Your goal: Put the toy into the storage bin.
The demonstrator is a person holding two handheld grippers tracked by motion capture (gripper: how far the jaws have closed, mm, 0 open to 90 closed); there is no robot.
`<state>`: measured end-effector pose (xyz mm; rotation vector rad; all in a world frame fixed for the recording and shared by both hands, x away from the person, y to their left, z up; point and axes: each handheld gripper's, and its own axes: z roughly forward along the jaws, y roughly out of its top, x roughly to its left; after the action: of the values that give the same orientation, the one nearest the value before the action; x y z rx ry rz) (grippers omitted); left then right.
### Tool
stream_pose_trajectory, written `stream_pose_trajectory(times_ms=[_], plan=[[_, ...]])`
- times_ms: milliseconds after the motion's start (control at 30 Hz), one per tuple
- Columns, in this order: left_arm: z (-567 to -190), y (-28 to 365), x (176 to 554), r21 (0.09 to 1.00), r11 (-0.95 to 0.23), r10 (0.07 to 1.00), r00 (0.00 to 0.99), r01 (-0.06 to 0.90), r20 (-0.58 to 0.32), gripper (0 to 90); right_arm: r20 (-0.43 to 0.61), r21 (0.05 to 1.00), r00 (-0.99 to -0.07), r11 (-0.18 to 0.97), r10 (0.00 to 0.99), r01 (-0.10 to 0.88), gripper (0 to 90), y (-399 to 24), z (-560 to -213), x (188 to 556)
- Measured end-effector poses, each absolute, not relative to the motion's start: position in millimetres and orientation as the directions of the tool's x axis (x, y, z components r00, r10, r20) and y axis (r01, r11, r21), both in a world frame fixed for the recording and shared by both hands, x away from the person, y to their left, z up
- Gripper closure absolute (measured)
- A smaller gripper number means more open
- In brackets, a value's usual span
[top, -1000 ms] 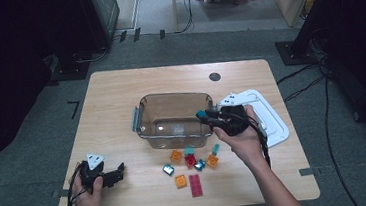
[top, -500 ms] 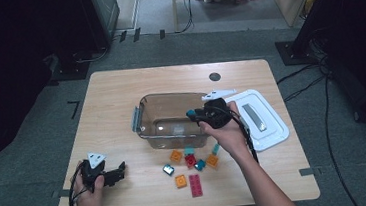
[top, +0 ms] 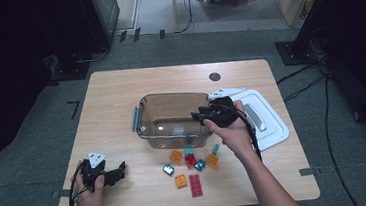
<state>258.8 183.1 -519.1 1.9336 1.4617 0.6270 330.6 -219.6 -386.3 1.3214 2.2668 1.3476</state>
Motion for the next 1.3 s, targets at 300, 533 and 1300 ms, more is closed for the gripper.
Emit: stream_pose_trajectory(times_ms=[300,533,1300], plan=[[-519.1,183.1,258.8,0.724,-0.189,0.962,0.272,0.664,0.001,7.3,0.240,0.812,-0.579,0.166,0.779,0.560,59.0,-243.2,-371.7,306.9],[-518.9,183.1,258.8,0.723,-0.189,0.962,0.273,0.665,0.001,7.3,0.238,0.822,-0.565,0.147,0.790,0.551,58.5,-264.0,-372.4,282.5],[-519.0,183.0,258.7,0.722,-0.190,0.961,0.275,0.665,0.000,7.3,0.241,0.769,-0.564,0.198,0.790,0.607,53.7,-277.7,-477.2,233.9]])
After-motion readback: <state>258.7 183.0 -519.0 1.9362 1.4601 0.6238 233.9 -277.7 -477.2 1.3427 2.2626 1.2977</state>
